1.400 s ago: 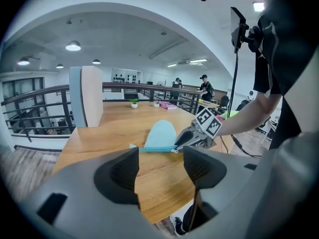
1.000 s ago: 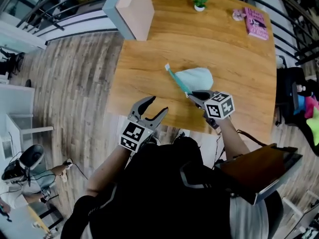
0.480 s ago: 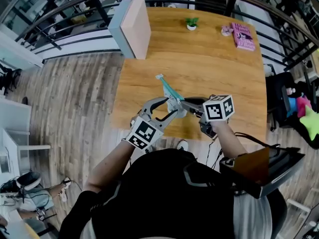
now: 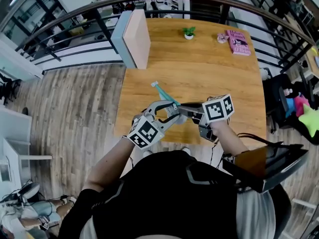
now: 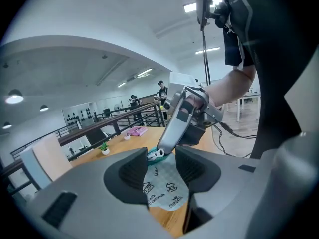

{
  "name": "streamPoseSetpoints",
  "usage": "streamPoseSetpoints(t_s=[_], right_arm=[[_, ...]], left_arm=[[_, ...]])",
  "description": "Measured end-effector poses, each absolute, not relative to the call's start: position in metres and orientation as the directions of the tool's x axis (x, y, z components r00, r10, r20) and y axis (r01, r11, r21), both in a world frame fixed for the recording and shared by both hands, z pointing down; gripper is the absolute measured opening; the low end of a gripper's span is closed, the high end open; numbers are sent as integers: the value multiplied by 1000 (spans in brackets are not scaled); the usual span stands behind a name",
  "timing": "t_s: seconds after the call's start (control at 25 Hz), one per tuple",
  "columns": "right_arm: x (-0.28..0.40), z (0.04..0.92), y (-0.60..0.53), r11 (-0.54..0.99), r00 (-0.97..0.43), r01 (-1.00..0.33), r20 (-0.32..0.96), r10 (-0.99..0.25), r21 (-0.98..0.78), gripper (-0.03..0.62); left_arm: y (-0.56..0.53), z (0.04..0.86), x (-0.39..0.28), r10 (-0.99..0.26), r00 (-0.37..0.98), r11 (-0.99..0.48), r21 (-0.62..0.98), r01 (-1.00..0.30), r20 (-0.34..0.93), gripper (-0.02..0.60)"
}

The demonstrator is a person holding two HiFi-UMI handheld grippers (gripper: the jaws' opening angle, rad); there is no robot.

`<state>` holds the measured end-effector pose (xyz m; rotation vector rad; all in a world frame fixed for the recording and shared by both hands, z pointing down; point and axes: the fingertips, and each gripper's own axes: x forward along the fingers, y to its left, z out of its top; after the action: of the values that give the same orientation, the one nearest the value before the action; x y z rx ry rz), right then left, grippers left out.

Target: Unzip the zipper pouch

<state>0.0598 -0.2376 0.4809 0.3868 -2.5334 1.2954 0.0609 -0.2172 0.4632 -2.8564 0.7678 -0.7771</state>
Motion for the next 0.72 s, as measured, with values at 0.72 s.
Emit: streamPoseSetpoints(t_s=[0.72], right_arm=[[34,478,-225,607,-924,-326,381,-41,-725,49]], left_arm=[[-222,451,24,-461,800,-863,16,-505,385,35]])
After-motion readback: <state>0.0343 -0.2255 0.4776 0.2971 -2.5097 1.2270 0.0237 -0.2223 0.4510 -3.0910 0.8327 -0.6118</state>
